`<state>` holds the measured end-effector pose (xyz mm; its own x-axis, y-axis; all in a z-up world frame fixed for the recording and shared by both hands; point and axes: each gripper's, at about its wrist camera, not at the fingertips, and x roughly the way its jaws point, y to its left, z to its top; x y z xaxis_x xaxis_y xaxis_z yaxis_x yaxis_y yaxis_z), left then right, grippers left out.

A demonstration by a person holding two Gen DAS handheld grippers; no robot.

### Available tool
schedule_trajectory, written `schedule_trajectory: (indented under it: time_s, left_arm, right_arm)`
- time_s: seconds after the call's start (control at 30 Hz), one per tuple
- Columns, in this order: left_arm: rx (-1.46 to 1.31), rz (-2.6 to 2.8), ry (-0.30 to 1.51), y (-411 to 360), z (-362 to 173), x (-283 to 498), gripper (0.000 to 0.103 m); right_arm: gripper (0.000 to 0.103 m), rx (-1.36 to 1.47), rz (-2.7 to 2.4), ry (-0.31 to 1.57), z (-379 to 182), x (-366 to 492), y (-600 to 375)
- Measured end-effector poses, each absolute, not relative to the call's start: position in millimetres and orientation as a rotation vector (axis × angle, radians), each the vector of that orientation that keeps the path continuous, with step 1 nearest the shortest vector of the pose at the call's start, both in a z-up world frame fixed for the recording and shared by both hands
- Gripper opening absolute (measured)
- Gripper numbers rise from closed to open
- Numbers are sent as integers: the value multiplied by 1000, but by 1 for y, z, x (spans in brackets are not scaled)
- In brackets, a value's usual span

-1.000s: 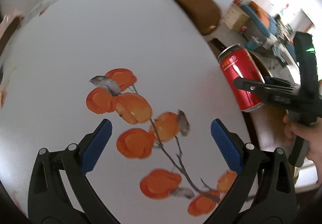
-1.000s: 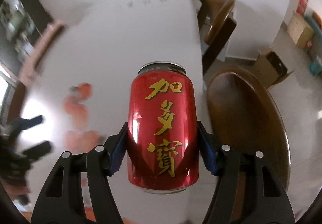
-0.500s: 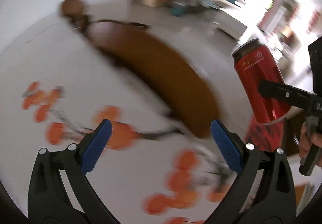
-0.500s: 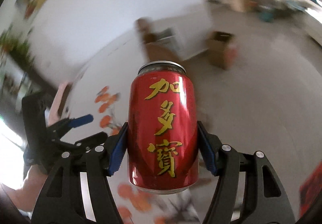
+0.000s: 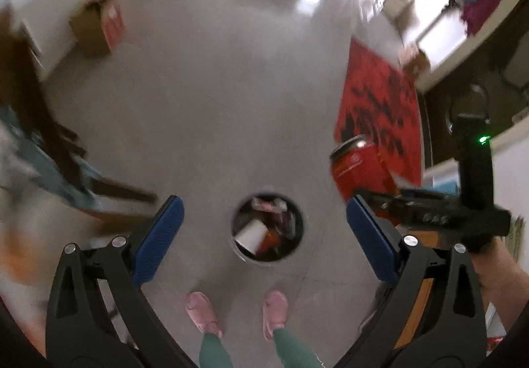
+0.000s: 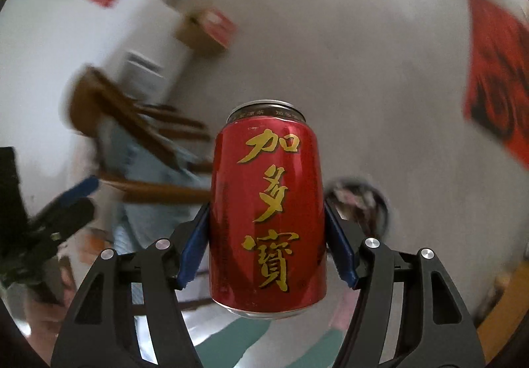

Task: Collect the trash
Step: 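Carry the red can to the bin and open the right tool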

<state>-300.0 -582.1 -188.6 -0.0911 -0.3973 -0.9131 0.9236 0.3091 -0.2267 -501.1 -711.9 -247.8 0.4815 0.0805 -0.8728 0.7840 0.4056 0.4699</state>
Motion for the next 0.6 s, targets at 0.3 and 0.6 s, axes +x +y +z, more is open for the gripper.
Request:
schedule_trajectory:
  time_s: [0.3,0.6]
  left_arm:
    - [824,-1201,1322,-592,-413,-338,96]
    - [894,-1171,1314,-582,-461,-335,96]
  right_arm:
    - [66,1262,-650,1054,-473,-539,-682]
    - [76,1278,-738,1074,-538,-529,-680]
